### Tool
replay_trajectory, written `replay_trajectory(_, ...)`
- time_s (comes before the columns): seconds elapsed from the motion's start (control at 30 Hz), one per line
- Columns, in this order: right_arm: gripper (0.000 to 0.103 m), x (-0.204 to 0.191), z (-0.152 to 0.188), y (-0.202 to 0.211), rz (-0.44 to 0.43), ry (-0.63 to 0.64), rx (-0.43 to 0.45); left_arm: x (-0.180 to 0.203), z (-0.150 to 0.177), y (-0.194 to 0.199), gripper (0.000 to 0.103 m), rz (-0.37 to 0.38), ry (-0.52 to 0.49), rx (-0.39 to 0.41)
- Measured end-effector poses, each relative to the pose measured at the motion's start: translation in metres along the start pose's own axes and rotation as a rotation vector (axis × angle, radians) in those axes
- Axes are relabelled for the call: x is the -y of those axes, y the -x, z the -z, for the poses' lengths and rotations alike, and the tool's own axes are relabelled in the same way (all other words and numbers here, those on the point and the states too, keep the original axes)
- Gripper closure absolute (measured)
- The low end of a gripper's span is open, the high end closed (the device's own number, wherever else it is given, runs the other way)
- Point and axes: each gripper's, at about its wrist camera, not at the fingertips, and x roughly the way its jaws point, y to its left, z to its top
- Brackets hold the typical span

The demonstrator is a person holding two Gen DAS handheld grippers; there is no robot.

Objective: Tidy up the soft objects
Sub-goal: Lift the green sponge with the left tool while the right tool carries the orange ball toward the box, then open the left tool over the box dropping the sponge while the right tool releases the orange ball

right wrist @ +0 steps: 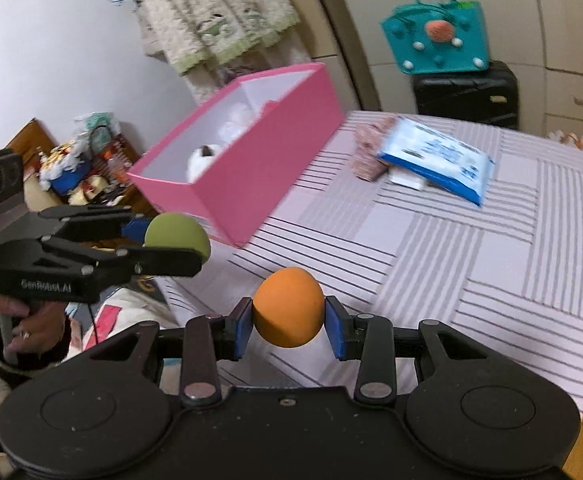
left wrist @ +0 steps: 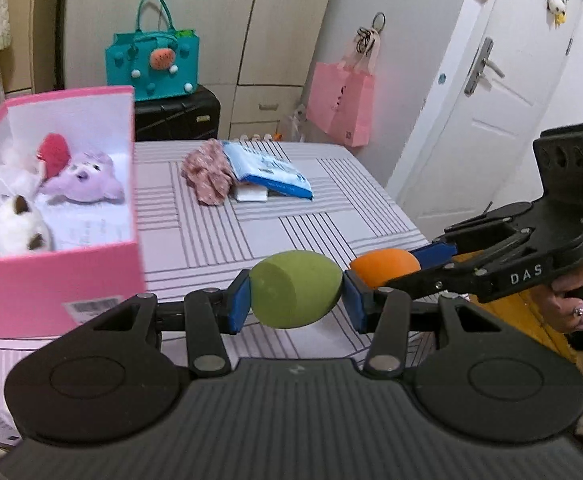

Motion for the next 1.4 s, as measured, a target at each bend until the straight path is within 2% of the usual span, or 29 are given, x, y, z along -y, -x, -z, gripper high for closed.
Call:
replay_trajectory(0.33, 0.059, -0.044, -0.036, -0.008, -0.03, 0.136, 0.027, -0.039, -0.017, 0.044, 0.056, -0.033, 0.029, 0.039)
replay_trajectory(0.77, 0.059, -0.09, -0.104, -0.049, -0.04, 0.305, 0.12, -0.103, -0.049, 0.069, 0.056, -0.119, 0.067, 0.163)
replay_trajectory(0.9, 0.059, -0.101, -0.125, -0.071, -0.015, 0.368, 0.14, -0.122, -0.061, 0.067, 0.056, -0.162, 0.061, 0.192)
replay_trajectory(1.03, 0.059, -0.108, -0.146, -0.099, 0.047, 0.449, 0.152, -0.143, -0.073, 0.055, 0.056, -0.217, 0.061, 0.207)
replay_trajectory(1.13, 0.059, -0.108, -0.16, -0.126, 0.071, 0.491, 0.117, -0.161, -0.083, 0.037, 0.056, -0.262, 0.067, 0.188)
replay_trajectory(1.27, 0.06, -0.106, -0.179, -0.165, 0.092, 0.524, 0.027, -0.192, -0.098, 0.009, 0.055, -0.248, 0.117, 0.125)
replay_trajectory(1.4, 0.06, -0.099, -0.184, -0.198, 0.123, 0.535, -0.06, -0.213, -0.104, -0.02, 0.055, -0.307, 0.136, 0.069)
